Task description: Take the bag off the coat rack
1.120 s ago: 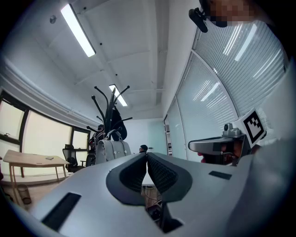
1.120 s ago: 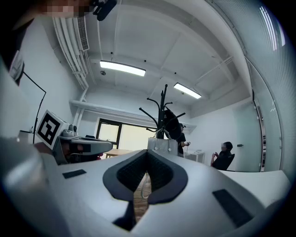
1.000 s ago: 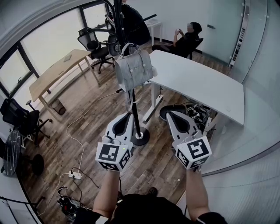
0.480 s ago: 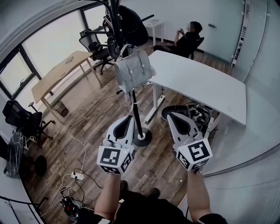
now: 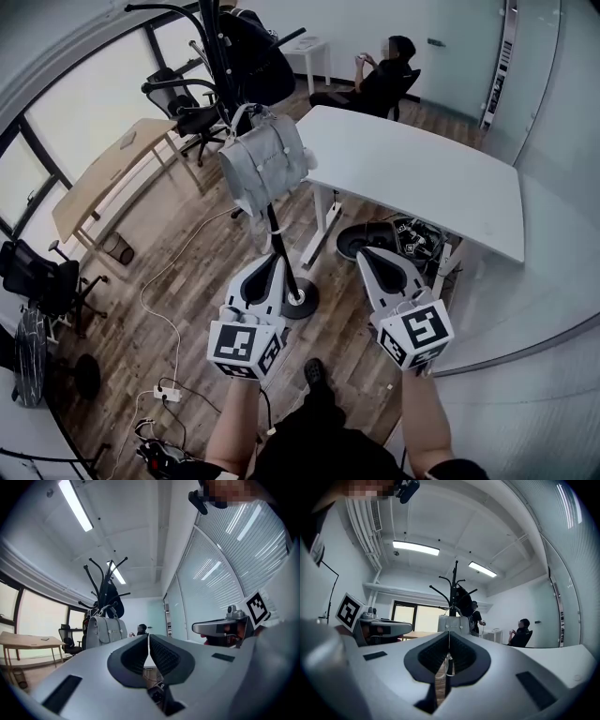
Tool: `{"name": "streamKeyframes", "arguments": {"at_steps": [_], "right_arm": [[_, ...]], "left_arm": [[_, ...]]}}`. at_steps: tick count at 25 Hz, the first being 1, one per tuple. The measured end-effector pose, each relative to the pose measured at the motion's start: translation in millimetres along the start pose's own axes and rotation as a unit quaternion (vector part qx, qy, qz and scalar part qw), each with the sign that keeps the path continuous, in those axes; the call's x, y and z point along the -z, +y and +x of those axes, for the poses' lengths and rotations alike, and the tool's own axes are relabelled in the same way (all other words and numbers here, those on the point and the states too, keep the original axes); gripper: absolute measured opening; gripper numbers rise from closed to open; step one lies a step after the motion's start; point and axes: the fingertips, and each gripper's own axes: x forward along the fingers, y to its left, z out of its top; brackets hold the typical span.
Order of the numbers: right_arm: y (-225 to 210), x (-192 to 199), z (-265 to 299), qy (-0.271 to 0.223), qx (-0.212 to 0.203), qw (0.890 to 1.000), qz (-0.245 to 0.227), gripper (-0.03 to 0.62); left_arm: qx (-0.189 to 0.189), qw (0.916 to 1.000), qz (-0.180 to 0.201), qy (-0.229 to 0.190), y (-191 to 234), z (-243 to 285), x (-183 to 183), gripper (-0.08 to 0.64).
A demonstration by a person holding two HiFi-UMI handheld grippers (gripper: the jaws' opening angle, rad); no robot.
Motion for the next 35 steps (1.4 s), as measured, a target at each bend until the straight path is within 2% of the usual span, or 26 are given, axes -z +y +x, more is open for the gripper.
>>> {"name": "streamKeyframes", "arguments": {"at_steps": [7, 15, 17, 20, 26, 31, 35], "right_arm": [[-43, -6, 36, 0.003, 0.014, 1.000, -0.019, 0.031], [-53, -22, 102, 0.008, -0.004, 0.999, -0.037, 0.032], [-52, -22, 119, 0.010, -0.009, 0.999, -0.042, 0.037], [-49, -18, 142, 0.014, -0.016, 0.999, -0.047, 0.120], [-44, -4, 174, 0.025, -0.031, 0.998, -0.041, 0.164], [-46, 6, 196, 0.039, -0.040, 0.998, -0.033, 0.235], [-47, 14, 211, 0.054, -0.063, 0.996, -0.031, 0.272]], "left_arm": [[0.009, 0.9997, 0.000, -0.024, 13, 56, -4, 0.025], [-0.029, 0.9988, -0.001, -0.040, 74, 88, -16, 0.028], [-0.033, 0.9986, 0.001, -0.040, 88, 93, -14, 0.049], [-0.039, 0.9985, 0.004, -0.038, 109, 99, -7, 0.109], [-0.054, 0.9983, 0.008, -0.021, 135, 107, 7, 0.178], [-0.050, 0.9987, 0.004, 0.012, 143, 117, 27, 0.201], [-0.052, 0.9983, 0.002, 0.026, 145, 122, 38, 0.218]]}}
